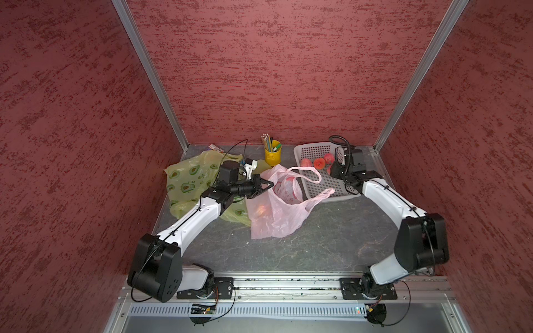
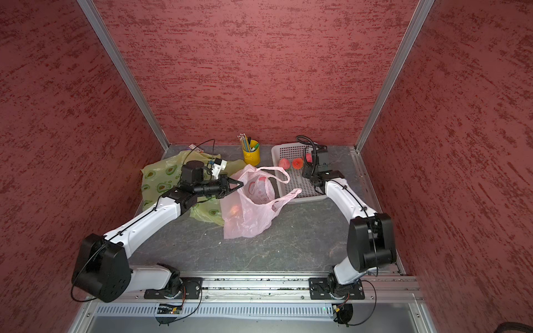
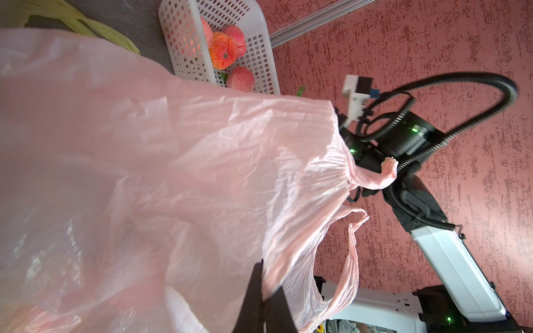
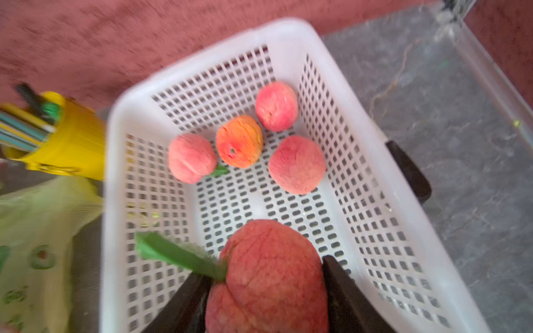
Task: Place the peach into a plastic bag & tie a knot
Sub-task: Pick up the peach from the basket, then place the peach in the plastic bag.
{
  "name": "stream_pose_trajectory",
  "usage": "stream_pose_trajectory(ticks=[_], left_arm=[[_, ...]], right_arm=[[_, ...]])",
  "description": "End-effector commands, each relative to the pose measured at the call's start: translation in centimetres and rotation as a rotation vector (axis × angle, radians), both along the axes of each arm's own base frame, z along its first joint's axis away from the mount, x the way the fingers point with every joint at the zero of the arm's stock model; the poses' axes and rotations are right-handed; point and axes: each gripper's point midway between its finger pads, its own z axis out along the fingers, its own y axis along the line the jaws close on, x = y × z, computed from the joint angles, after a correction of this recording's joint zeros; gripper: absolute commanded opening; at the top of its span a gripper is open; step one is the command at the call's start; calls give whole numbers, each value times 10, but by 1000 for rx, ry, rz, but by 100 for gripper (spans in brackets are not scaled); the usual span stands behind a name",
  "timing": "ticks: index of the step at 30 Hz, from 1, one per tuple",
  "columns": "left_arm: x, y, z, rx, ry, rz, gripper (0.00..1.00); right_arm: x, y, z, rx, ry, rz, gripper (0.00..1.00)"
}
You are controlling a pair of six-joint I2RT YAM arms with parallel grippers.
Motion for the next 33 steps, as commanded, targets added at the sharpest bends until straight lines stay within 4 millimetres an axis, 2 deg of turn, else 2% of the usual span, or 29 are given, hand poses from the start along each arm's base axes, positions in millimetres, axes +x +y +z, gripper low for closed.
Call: stream_pose_trajectory(ticks=[1,5,8,11,13,15,17,22,25,27,28,29,33], left_arm=[[-2,-1,4,1,-22,-10,0],[-1,-2,4,2,-20,-14,0],[0,-2,5,1,-21,-15,0],[1,-2,5,2,-22,-11,0],[1,-2,4,3,-18,-11,0],[1,-2,5,3,-19,-10,0],[1,-3,6,1,-20,-11,0],[0,-2,11,1,-27,-6,0],[-1,-2,13,1,-30,-5,0],[-1,-2,14,0,-32,-5,0],[-1,-2,15,1,-33,-5,0],[-1,-3,15,1,-33,-4,0],[0,-3,18,-2,-42,-1,0]], right_arm=[[-20,13,44,91,-78,74,56],[-54,53,121,253,-256,296,53],[-86,93,162,356,-335,515,52],[-123,130,186,408,-384,709,52],[-141,152,190,438,-375,803,52],[-153,174,183,443,-340,876,52],[-157,192,166,413,-286,902,52],[-144,217,105,346,-109,890,51],[-128,224,70,271,-9,826,51],[-116,225,52,247,41,777,48],[-112,225,50,248,48,762,48],[-107,228,38,247,78,752,48],[-99,237,29,242,105,734,53]])
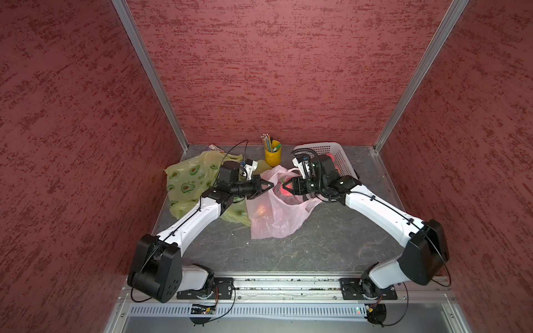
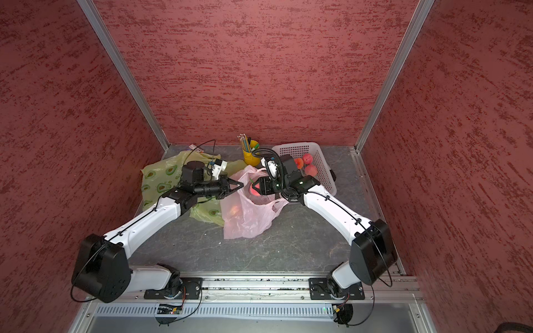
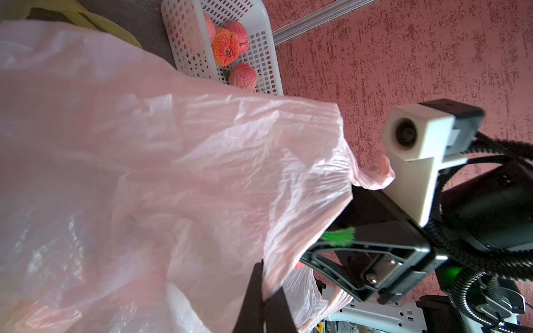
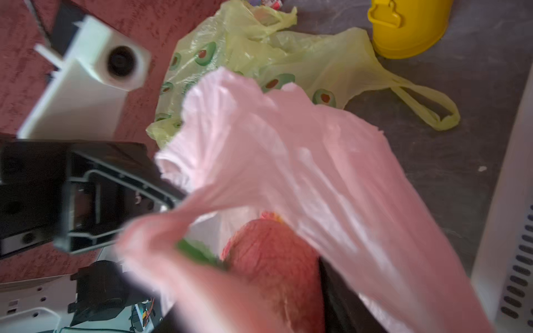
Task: Place the peach into a plastic bag & tie a knot
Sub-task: Place the peach in the plastic bag, then adjust the plastic bag at the center of the board.
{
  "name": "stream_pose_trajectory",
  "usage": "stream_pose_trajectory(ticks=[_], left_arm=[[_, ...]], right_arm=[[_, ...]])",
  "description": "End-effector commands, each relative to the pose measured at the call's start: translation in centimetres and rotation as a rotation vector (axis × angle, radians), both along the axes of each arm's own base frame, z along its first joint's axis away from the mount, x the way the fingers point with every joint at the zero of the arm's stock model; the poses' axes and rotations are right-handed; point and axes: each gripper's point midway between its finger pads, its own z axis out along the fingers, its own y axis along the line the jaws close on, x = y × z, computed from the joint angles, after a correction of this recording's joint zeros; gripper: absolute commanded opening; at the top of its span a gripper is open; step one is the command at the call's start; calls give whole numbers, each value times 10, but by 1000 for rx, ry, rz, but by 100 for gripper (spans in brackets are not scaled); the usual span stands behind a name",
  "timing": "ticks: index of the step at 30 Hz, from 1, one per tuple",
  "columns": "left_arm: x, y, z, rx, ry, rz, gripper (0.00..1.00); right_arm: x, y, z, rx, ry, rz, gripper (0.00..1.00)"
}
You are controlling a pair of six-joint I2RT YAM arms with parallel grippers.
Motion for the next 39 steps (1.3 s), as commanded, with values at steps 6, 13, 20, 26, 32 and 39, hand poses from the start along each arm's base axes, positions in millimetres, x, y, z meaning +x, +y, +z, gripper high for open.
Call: stream_pose_trajectory(ticks=[6,13,20,26,32,39], left_arm=[[5,-3,20,-12,-56,-2,0],[5,-3,17,-11,-52,-1,0],[6,-3,16,-14,-51,-4,0],[5,-5,14,-18,-44,-11,0],[5,-4,13,-17,-43,-13,0],[5,-5,13,-19,-41,-14,0]], right_arm=[[0,20,14,9,-7,20,75],[-9,15,46,59,-52,14,86],[-7,-40,129,12,-247,-203,76],[-12,-90,135,-99,-280,-376,64],[-25,-93,102,-146,-206,-346,68],[-31,-92,58,-194,-124,-313,69]])
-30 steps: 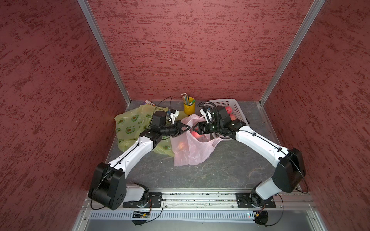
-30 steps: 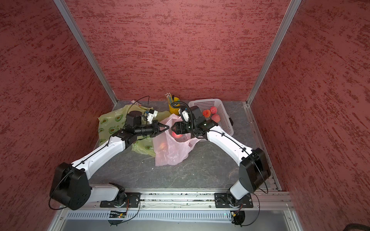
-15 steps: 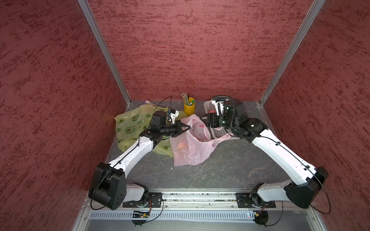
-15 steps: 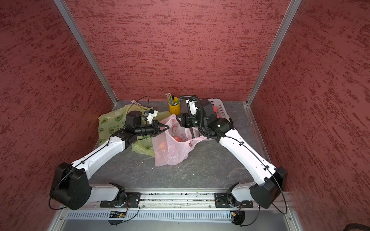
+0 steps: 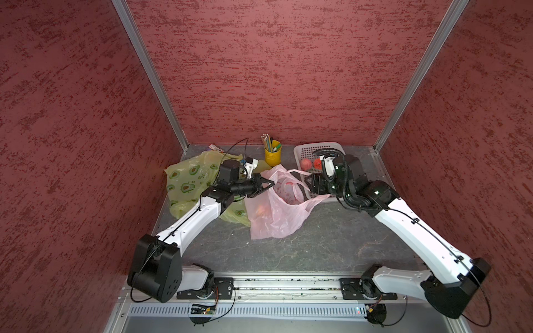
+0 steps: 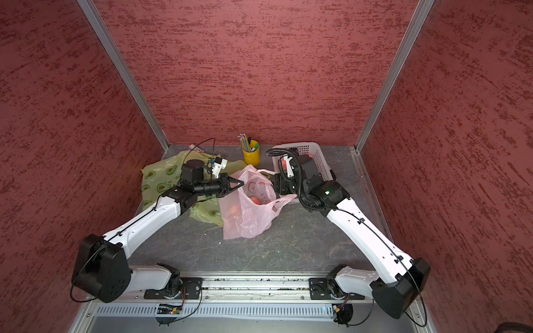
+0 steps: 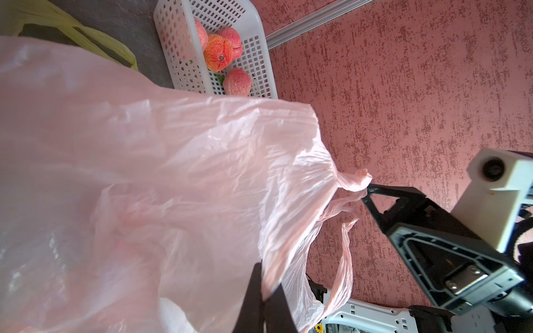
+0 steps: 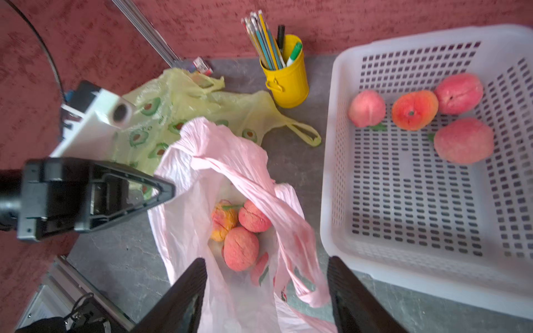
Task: Place the peach into a plastic bag & tie a knot
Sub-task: Adjust the plastic bag at the center of the board.
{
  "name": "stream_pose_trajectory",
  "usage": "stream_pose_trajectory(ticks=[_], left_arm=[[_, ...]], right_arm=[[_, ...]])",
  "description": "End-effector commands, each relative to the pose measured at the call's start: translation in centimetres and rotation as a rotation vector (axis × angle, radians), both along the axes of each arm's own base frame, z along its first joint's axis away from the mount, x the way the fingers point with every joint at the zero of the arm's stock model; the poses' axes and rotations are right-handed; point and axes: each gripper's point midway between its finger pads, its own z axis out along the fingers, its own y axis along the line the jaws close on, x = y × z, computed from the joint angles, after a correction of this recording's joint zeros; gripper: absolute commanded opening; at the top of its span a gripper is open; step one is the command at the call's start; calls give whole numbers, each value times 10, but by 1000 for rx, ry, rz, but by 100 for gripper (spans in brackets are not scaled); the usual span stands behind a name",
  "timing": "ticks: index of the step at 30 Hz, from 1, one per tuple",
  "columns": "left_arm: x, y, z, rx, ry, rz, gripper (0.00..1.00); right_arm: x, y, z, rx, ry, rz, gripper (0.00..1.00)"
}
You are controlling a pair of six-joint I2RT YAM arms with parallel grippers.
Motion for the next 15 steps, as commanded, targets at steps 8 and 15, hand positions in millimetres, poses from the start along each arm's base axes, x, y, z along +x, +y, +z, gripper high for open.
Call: stream_pose_trajectory(ticks=[8,15], left_arm=[[1,-3,5,-11,-21,-15,0],[-1,-3,6,-10,-22,-20,0]], right_arm=[[12,-14,-25,-65,13,-83,71],[32,-12,-17,-66,-48,-95,38]])
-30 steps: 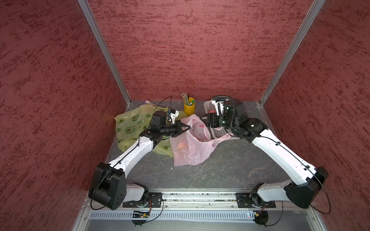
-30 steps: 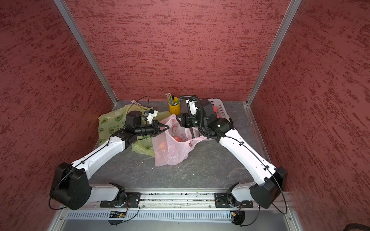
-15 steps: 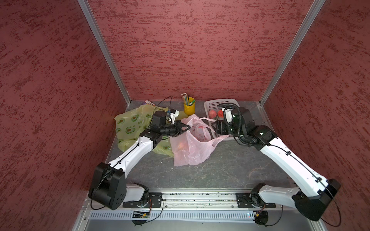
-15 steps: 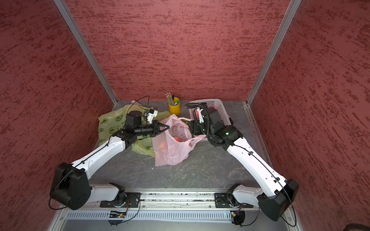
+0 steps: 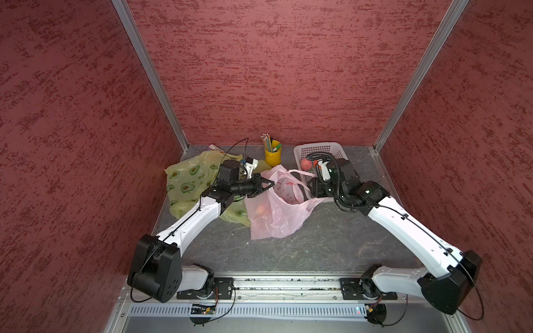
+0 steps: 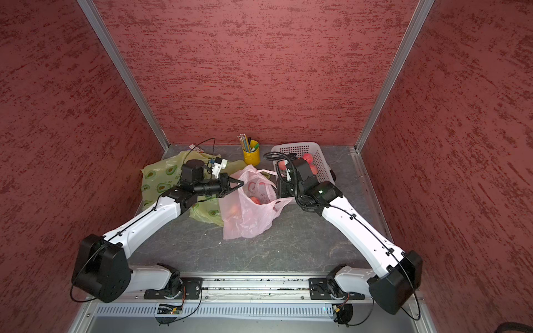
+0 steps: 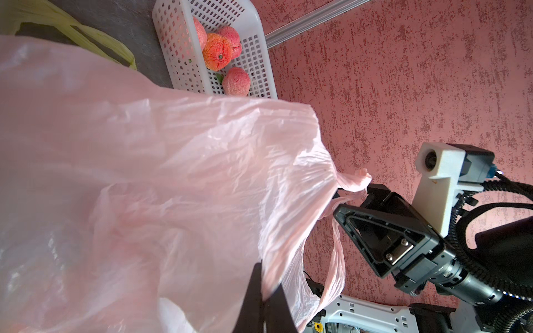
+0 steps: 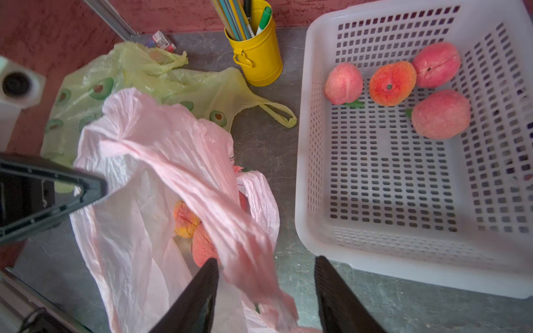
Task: Place the peach into a plastic bag & tie a knot
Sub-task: Adjust the plastic bag at the center of the board.
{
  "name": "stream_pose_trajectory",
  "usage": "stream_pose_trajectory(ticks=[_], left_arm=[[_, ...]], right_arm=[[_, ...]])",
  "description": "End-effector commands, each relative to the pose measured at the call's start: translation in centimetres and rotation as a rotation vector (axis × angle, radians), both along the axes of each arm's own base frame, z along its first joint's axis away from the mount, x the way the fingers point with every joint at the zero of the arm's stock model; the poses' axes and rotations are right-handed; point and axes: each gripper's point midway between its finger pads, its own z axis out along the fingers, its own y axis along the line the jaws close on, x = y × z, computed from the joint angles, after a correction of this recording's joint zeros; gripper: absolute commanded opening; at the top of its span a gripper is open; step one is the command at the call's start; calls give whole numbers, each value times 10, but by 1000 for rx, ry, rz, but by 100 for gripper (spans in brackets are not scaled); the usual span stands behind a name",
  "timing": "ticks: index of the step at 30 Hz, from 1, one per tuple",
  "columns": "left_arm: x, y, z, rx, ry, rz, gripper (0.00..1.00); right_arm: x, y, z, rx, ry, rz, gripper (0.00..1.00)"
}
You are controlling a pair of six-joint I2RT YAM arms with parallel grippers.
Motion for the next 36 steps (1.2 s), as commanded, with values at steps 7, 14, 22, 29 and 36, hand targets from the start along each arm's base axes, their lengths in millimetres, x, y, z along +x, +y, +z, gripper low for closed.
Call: stream_pose_trajectory(ticks=[7,14,22,29,36], left_arm=[[-7,1,7,16,-28,-21,0],[-26,10,5,75,-40,-33,0],[-38,3,5,69,-57,-54,0],[-31,7,10,83,-67,-23,47],[-47,51,55,160,-176,-4,57]], right_arm=[[36,13,91,99,-286,6,0],[37,64,184,290,-458,237,0],[42,121,204,530,-425,447,0],[43,136,198,574,-385,521,0],[41,137,190,513,-340,588,0]])
